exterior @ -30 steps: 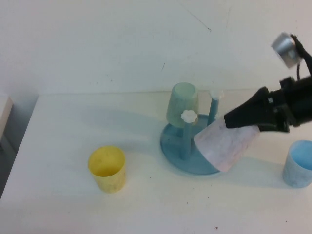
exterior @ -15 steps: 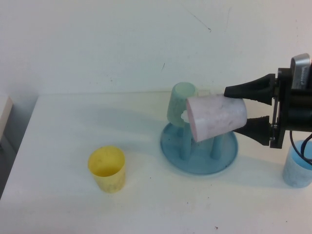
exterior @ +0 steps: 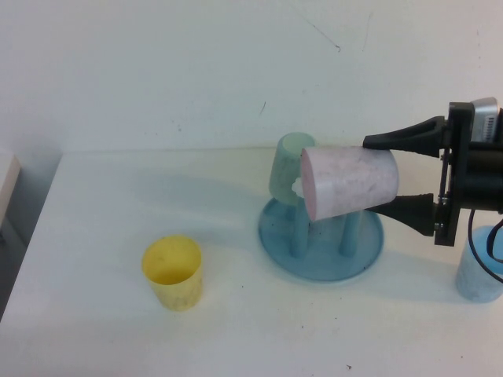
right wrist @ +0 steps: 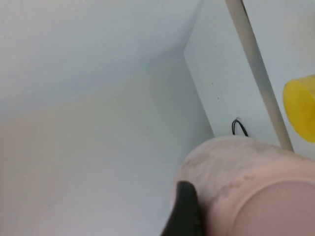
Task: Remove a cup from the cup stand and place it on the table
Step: Hand over the cup
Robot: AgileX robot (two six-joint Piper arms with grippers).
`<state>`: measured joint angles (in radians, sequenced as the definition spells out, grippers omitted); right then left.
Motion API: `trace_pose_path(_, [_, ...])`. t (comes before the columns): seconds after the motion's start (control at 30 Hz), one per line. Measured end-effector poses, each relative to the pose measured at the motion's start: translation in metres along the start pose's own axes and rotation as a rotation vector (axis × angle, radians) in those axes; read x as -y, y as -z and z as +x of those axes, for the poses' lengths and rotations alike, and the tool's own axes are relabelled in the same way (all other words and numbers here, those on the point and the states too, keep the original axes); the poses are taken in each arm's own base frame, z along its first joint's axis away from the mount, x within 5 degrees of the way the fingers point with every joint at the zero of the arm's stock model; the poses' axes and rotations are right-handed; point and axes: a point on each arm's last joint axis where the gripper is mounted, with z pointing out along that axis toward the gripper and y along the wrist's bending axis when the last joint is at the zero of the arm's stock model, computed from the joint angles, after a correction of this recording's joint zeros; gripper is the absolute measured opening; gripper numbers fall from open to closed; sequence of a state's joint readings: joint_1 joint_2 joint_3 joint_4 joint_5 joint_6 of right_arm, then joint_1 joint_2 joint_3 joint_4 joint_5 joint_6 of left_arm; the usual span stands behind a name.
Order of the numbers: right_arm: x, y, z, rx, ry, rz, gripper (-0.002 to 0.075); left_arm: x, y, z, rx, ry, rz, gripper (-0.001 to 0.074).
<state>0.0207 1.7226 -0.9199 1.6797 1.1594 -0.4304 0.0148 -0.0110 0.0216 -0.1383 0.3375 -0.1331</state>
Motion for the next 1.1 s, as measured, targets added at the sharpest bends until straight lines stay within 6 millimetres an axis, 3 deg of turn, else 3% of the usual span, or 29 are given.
trace_pose_path(0.27, [0.0,0.0,0.0,0.001,0.005,-0.001,0.0565,0.0,0.0,0.0,0.0,0.008,0.002,-0.0003])
trace_pose_path(0.3, [0.0,0.0,0.0,0.001,0.016,-0.002,0.0565,0.001,0.0,0.0,-0.002,0.055,0.013,-0.0003])
trace_pose_path(0.5, [0.0,0.0,0.0,0.002,0.064,-0.003,0.0565,0.018,0.001,-0.004,-0.015,0.753,0.218,-0.0003])
trace_pose_path(0.67, [0.0,0.0,0.0,0.002,0.076,-0.003,0.0565,0.019,0.003,-0.012,0.042,0.892,0.271,-0.0003])
trace_pose_path(0.77, [0.0,0.0,0.0,0.002,0.096,-0.003,0.0565,0.026,0.004,-0.009,-0.02,0.84,0.324,-0.0003])
trace_pose_path(0.83, [0.0,0.0,0.0,0.002,0.098,-0.003,0.0565,0.038,0.01,-0.011,-0.066,0.671,0.429,-0.0003])
trace_pose_path(0.97, [0.0,0.0,0.0,0.002,0.098,-0.003,0.0565,0.06,0.024,-0.033,-0.062,0.431,0.644,-0.0003])
trace_pose_path(1.1, [0.0,0.0,0.0,0.002,0.1,-0.003,0.0565,0.073,0.016,-0.05,-0.111,0.235,0.712,-0.0003])
